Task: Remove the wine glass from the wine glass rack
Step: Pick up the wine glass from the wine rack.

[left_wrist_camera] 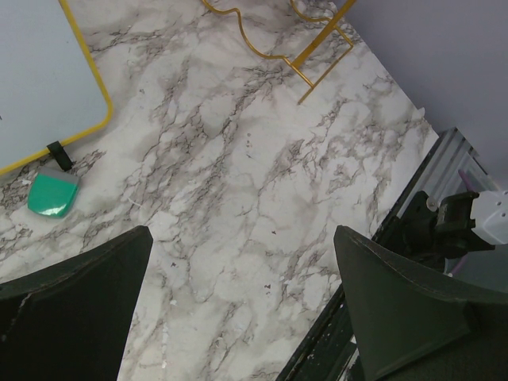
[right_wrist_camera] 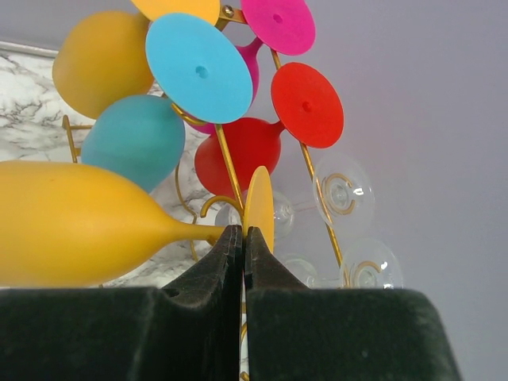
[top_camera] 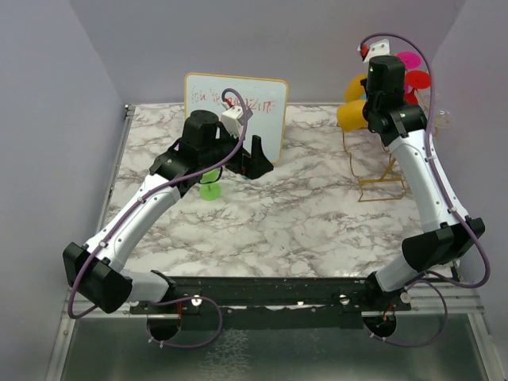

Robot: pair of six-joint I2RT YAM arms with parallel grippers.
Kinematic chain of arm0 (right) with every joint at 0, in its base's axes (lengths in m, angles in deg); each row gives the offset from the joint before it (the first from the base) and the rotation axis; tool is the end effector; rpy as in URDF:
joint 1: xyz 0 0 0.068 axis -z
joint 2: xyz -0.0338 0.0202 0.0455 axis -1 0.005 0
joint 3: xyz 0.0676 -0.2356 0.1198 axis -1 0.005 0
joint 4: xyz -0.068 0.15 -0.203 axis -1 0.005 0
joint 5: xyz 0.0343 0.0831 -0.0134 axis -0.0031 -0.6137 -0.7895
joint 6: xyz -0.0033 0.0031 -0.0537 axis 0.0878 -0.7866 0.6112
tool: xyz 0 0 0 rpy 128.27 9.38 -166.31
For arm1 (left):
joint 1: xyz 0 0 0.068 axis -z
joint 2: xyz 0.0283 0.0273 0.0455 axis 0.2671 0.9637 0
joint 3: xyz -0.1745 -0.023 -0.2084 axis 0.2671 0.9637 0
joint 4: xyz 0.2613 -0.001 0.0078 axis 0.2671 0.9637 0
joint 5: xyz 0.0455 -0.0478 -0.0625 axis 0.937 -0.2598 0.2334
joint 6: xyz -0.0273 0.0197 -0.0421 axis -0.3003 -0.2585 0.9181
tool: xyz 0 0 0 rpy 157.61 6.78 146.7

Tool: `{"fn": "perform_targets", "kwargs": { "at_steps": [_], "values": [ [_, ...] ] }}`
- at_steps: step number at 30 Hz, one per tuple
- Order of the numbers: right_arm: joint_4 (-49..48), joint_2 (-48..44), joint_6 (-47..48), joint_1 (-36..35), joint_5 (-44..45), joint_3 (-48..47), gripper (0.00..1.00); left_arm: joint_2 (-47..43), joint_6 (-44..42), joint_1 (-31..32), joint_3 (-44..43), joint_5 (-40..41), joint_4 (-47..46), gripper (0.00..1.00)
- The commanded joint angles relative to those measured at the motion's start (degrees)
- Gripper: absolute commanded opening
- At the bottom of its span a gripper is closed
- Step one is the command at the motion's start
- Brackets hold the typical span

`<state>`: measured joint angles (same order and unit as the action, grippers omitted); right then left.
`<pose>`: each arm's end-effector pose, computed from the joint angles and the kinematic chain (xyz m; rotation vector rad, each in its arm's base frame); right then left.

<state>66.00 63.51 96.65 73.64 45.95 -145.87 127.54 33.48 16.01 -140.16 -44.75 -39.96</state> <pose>0.3306 0.0712 0.4619 -0.1736 1.9166 -0.7629 0.2432 -0.1670 0.3886 0.5987 1.9866 -0.9516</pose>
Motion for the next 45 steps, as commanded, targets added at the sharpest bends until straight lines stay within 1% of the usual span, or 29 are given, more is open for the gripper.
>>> {"fn": "perform_targets", "kwargs": {
  "at_steps": [1,10,19,33,40,43,45],
  "values": [
    [0.51,0.11,0.77,-0.89,0.92,-1.71,0.01,-0.43,-0.21,0.05,0.03,-0.05,0.23,0.99],
    [-0.81,1.4,2.06,-1.41,2.21,-3.09,0.01,-0.48,0.04,0.05,-0.21,-0.14,0.23,0.99],
    [-0.12,3.06,2.74,-2.01,1.83,-5.24,0.01,-0.84,0.0,0.05,-0.27,-0.17,0.39,0.99],
    [0.36,1.04,1.73,-2.8,0.55,-3.07,0.01,-0.69,0.62,0.05,-0.09,0.79,0.4,0.99],
    [1.16,0.94,1.34,-3.99,0.67,-3.6,0.0,-1.71,1.23,0.05,0.7,3.35,-0.03,0.99],
    [1.68,1.21,1.54,-4.05,1.94,-4.39,0.0,-1.98,1.85,0.05,0.29,2.35,-0.14,0.99],
    [2.67,1.16,1.0,-4.32,1.2,-5.28,0.0,-2.17,2.06,0.05,0.27,2.12,-0.37,0.99]
  ]
}}
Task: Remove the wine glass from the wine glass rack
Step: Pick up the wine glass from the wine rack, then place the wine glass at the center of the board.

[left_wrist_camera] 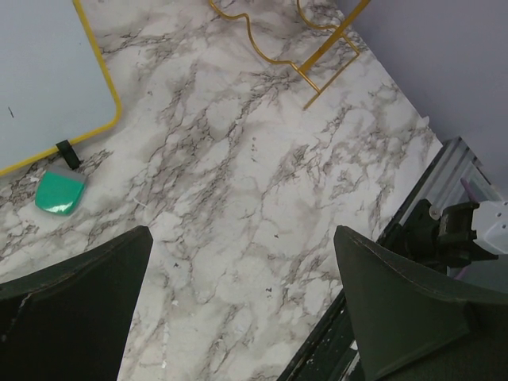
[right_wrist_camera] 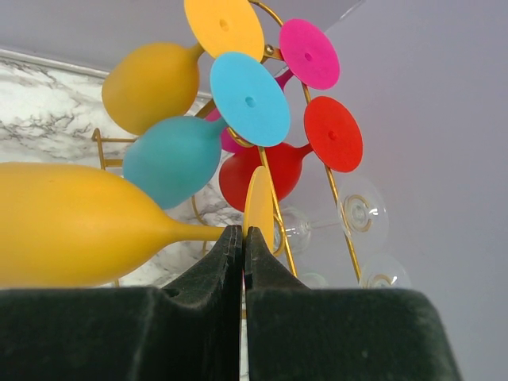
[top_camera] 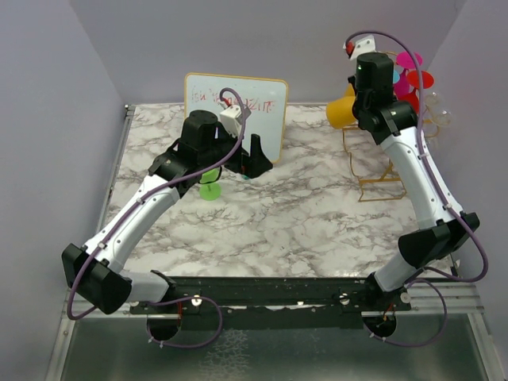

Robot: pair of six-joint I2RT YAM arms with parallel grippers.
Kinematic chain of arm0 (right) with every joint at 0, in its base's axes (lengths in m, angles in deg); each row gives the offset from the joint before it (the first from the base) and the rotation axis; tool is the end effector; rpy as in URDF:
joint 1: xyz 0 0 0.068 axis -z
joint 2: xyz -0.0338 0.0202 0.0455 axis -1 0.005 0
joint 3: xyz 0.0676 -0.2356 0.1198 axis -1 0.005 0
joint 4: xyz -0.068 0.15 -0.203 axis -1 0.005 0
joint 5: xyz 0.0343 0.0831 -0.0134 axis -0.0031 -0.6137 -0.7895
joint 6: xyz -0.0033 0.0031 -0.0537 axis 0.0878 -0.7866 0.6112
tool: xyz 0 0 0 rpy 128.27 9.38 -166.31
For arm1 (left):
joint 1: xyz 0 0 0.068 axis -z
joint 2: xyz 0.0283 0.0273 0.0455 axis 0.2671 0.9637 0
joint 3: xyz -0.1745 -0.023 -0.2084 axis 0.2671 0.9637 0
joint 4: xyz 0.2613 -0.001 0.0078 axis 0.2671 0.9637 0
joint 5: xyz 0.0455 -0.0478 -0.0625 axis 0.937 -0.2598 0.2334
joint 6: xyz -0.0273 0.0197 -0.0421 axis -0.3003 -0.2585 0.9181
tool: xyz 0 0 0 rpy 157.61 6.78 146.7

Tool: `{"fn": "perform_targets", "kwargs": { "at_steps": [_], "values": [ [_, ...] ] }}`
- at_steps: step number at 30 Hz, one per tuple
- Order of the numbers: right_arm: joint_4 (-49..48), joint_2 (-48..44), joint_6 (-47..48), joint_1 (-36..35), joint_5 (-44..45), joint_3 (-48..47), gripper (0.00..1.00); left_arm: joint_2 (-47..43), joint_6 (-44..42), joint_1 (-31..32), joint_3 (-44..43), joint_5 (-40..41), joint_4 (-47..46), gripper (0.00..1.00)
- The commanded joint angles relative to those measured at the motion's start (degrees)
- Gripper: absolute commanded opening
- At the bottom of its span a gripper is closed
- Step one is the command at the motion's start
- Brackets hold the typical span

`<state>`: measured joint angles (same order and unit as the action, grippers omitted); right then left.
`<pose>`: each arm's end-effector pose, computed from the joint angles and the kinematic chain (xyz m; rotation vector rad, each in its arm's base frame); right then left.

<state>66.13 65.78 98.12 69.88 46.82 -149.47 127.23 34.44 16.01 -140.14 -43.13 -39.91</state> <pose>0.3329 0.0950 0.4688 -0.2368 1.8854 -0.7438 0.2427 -0.1656 0.3897 0.5635 1.9933 -0.9345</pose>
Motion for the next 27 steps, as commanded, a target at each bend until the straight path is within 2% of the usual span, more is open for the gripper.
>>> {"fn": "perform_targets", "kwargs": {
  "at_steps": [1,6,15,27],
  "values": [
    [3.17,-1.25,-0.99,-0.89,-0.31,-2.33,0.01,-1.92,1.1,0.05,0.25,0.57,-0.43,0.99],
    [6.93,-1.17,-4.24,-2.53,-1.19,-4.9,0.0,-2.25,1.56,0.05,0.57,2.12,-0.95,0.99],
    [10.39,-1.99,-11.43,-3.19,-8.47,-6.91,0.01,-3.15,3.95,0.05,1.89,4.31,-3.41,0.99],
    [10.57,-5.49,-20.73,-3.28,-21.73,-2.2,0.0,-5.72,7.43,0.05,5.27,6.64,-8.28,0.99]
  ]
}}
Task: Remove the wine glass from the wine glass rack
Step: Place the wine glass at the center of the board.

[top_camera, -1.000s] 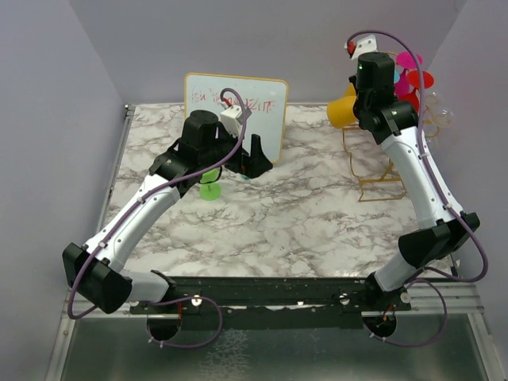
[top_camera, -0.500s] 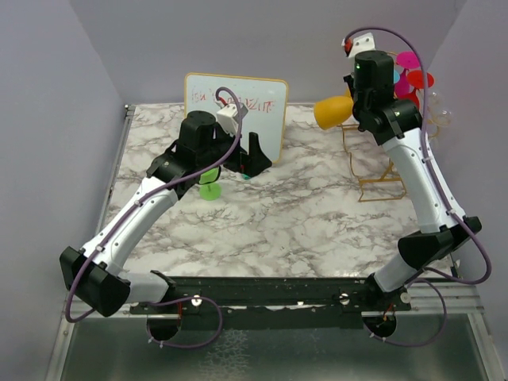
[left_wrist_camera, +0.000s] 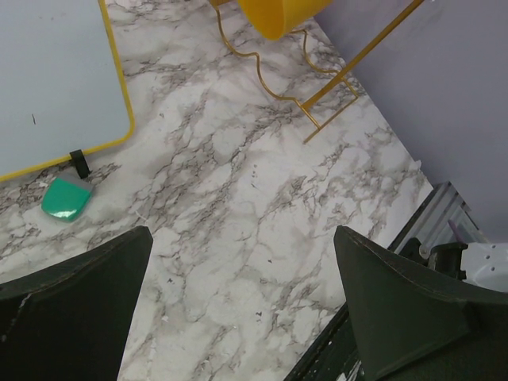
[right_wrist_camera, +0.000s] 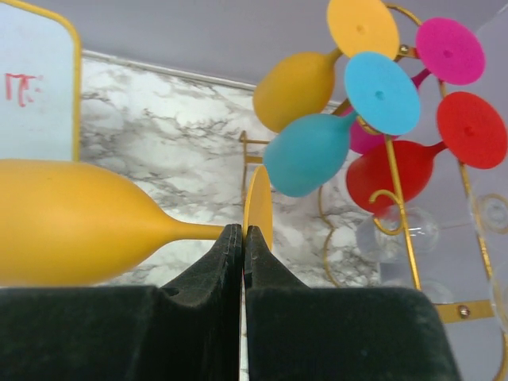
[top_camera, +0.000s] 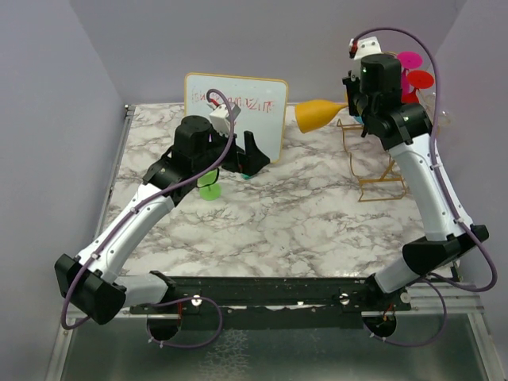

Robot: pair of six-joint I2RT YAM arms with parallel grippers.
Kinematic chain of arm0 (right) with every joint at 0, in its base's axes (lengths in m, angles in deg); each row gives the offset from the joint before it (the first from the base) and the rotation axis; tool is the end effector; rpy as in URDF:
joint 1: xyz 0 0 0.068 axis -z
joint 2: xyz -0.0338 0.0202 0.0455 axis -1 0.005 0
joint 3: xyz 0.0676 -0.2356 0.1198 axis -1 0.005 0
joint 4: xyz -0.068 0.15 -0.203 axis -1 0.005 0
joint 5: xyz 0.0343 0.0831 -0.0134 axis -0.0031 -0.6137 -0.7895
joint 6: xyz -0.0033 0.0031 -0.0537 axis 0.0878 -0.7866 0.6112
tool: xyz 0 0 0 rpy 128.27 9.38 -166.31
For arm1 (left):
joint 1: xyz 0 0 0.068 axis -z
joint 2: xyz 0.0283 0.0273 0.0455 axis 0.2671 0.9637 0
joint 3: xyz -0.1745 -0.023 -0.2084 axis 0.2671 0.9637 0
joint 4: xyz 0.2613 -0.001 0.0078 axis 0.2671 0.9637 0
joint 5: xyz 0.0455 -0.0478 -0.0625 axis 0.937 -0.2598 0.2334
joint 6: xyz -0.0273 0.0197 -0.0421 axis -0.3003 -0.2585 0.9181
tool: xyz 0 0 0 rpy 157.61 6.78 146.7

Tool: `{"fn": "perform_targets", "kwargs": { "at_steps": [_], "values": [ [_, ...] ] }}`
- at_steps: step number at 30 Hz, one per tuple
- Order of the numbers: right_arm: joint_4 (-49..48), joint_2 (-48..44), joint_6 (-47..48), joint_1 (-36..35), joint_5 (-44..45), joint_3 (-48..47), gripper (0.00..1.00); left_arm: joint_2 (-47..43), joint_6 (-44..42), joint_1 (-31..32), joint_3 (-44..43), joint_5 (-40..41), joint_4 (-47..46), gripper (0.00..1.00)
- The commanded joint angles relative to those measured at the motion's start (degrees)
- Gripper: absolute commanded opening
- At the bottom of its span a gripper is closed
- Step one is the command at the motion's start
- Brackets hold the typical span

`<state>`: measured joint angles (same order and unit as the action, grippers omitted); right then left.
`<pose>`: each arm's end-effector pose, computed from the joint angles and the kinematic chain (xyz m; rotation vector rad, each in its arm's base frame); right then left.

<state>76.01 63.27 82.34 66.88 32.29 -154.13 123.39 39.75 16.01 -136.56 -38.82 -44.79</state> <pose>0.3004 0.1090 0.4889 -0.2204 1.9252 -0.2959 0.2331 -0.1568 0.3943 0.4249 1.9427 -0.9334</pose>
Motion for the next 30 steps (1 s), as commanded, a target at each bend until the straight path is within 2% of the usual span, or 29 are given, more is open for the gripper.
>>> {"fn": "perform_targets", "kwargs": {
  "at_steps": [1,15,22,30],
  "values": [
    [0.45,-3.55,-5.94,-0.29,-8.84,3.59,0.0,-1.9,2.32,0.05,1.71,2.56,-3.72,0.99],
    [-9.76,-13.4,-23.88,-0.29,-30.15,25.19,0.01,-3.5,7.57,0.05,4.52,-2.9,-9.99,0.99],
    [-13.49,-16.51,-28.94,-0.3,-31.42,32.63,0.01,-5.68,10.12,0.05,8.2,-4.56,-12.22,0.99],
    [-17.66,-18.4,-34.2,-0.29,-35.61,38.6,0.0,-4.29,13.11,0.0,9.59,-10.93,-16.78,0.98]
  ]
}}
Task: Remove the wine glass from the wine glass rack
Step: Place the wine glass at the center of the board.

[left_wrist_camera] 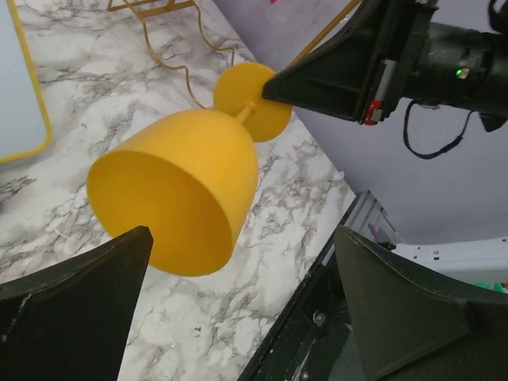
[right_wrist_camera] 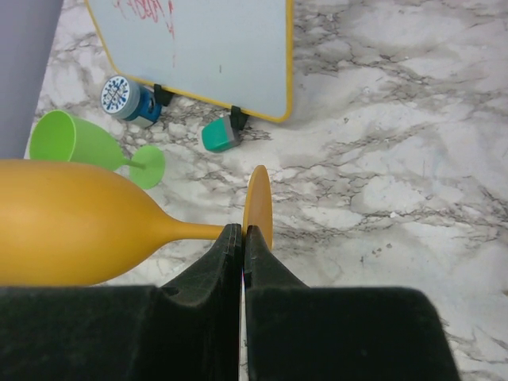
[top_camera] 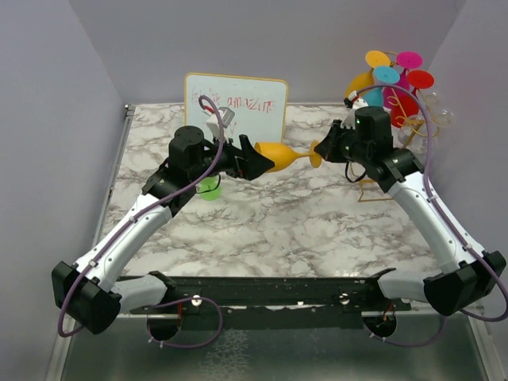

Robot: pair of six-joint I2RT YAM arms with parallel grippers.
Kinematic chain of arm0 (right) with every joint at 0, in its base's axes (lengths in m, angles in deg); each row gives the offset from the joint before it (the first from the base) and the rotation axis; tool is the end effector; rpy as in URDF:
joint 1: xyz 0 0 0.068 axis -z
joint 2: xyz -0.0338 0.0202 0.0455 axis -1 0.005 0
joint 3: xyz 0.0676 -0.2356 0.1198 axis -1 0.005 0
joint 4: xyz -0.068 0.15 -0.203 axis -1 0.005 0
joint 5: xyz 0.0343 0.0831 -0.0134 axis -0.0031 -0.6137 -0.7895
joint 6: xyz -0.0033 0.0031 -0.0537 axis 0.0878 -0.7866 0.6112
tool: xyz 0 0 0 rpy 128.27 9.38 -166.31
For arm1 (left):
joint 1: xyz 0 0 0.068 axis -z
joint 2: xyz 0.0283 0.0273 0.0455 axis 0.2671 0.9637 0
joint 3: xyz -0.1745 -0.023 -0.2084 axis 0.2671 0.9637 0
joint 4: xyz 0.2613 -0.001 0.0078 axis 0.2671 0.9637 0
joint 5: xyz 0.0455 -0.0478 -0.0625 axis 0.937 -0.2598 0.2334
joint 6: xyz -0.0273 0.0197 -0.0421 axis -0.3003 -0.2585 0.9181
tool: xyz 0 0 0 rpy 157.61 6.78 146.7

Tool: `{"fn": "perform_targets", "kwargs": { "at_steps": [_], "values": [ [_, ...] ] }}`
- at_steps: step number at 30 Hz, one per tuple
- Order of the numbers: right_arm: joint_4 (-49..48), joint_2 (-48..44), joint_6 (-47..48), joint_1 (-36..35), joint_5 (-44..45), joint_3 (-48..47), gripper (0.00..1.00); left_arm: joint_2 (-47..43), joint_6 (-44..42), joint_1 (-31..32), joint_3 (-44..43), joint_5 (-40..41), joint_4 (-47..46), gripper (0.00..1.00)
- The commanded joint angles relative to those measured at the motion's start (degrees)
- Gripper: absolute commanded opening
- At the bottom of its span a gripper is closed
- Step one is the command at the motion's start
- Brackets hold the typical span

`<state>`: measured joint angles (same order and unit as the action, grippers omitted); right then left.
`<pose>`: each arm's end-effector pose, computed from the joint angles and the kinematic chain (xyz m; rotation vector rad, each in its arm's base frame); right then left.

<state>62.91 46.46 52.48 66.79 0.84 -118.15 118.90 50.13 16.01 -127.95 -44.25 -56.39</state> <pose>0.2570 0.1117 0.3917 -0.0735 2.1229 0.5488 0.2204 -0.1527 0.3830 0.3438 1.8695 -1.1570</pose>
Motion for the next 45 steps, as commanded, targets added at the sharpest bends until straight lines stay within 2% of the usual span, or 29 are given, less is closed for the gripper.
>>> {"fn": "perform_targets", "kwargs": {
  "at_steps": [1,12,14,15,20,22,28,30,34,36,40,42,45],
  "values": [
    [-4.95,-1.64,-4.81,-0.19,-4.9,3.17,0.0,0.27,3.19,0.04,1.19,-5.93,-6.05,0.97],
    [-8.71,-2.71,-9.02,-0.12,-8.67,7.99,0.01,2.14,2.75,0.05,0.91,-8.46,-5.47,0.84],
    [-9.17,-2.7,-9.64,-0.16,-9.25,8.52,0.01,2.5,2.29,0.05,0.51,-9.16,-5.11,0.69],
    [-9.47,-2.76,-9.95,-0.17,-9.57,8.78,0.01,2.83,1.95,0.05,0.12,-9.36,-4.59,0.65],
    [-10.61,-2.55,-10.88,-0.18,-10.33,9.64,0.01,3.71,0.21,0.05,-0.87,-8.7,-1.64,0.54],
    [-10.64,-2.37,-11.02,-0.17,-10.4,9.64,0.0,3.92,-0.74,0.05,-1.39,-8.32,-0.28,0.45],
    [-10.73,-2.58,-11.52,-0.12,-10.93,10.16,0.01,3.92,-1.93,0.05,-2.02,-7.42,1.54,0.37],
    [-10.73,-2.72,-11.59,-0.18,-11.1,10.47,0.01,3.96,-1.93,0.05,-2.11,-7.59,1.58,0.3],
    [-11.21,-2.92,-12.21,-0.13,-11.54,11.3,0.01,3.88,-2.02,0.05,-2.04,-7.24,1.72,0.28],
    [-11.3,-2.88,-12.47,-0.17,-11.72,11.46,0.01,3.96,-2.09,0.05,-2.18,-7.31,1.79,0.18],
    [-11.93,-3.05,-13.59,-0.12,-12.4,12.23,0.01,4.42,-2.52,0.05,-2.7,-7.24,2.61,0.09],
    [-12.62,-3.05,-14.06,-0.18,-13.15,12.84,0.03,4.39,-2.59,0.05,-2.76,-7.24,2.76,0.0],
    [-12.51,-2.64,-14.17,-0.21,-14.2,13.02,0.07,4.18,-2.87,0.05,-2.8,-7.22,2.76,0.0]
  ]
}}
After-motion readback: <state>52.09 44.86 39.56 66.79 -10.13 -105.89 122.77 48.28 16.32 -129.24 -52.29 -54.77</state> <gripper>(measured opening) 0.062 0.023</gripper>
